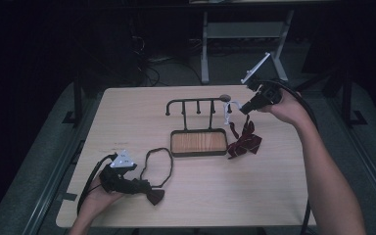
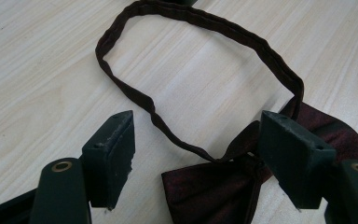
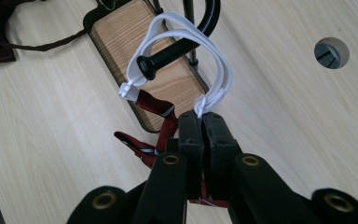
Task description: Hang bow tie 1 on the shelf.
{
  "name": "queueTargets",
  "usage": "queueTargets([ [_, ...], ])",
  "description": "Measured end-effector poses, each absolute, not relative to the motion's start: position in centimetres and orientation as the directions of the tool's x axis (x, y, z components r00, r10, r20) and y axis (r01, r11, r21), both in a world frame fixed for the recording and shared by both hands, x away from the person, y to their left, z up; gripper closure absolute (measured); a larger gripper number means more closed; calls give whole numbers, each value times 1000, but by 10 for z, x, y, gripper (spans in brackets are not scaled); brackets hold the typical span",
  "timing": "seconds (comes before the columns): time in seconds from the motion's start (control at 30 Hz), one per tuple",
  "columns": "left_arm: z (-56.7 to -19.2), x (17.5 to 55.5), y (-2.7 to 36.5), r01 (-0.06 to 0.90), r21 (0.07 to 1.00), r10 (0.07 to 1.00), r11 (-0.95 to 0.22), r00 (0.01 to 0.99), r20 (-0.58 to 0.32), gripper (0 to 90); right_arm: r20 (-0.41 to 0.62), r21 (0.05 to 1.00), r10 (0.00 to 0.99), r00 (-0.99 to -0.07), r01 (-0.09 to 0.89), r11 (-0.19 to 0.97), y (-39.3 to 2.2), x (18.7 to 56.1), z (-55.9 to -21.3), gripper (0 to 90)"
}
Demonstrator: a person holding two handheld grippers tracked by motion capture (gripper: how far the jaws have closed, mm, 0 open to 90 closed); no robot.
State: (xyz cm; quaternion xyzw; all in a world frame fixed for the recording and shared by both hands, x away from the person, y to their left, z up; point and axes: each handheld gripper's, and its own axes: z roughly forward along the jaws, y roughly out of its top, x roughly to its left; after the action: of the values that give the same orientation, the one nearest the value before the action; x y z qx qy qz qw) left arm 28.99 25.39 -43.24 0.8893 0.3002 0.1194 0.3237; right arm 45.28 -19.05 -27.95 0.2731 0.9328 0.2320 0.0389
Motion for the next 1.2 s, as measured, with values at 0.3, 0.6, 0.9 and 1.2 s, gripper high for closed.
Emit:
queueTargets([
  [0.3, -433, 290, 254, 457, 647, 611, -610, 792, 17, 283, 59, 454, 533, -844, 498, 739, -191, 454, -282, 850],
  [0.6, -433, 290, 254, 458, 643, 608, -614, 793, 16, 283, 67, 454, 534, -843, 502, 736, -193, 454, -287, 830],
  [0.9, -432, 290, 253, 457, 643, 609, -614, 793, 18, 283, 73, 461, 529, -846, 499, 734, -195, 451, -287, 826],
  [1.2, -432, 290, 253, 457, 644, 608, -614, 793, 18, 283, 86, 467, 516, -852, 492, 735, -198, 447, -291, 806],
])
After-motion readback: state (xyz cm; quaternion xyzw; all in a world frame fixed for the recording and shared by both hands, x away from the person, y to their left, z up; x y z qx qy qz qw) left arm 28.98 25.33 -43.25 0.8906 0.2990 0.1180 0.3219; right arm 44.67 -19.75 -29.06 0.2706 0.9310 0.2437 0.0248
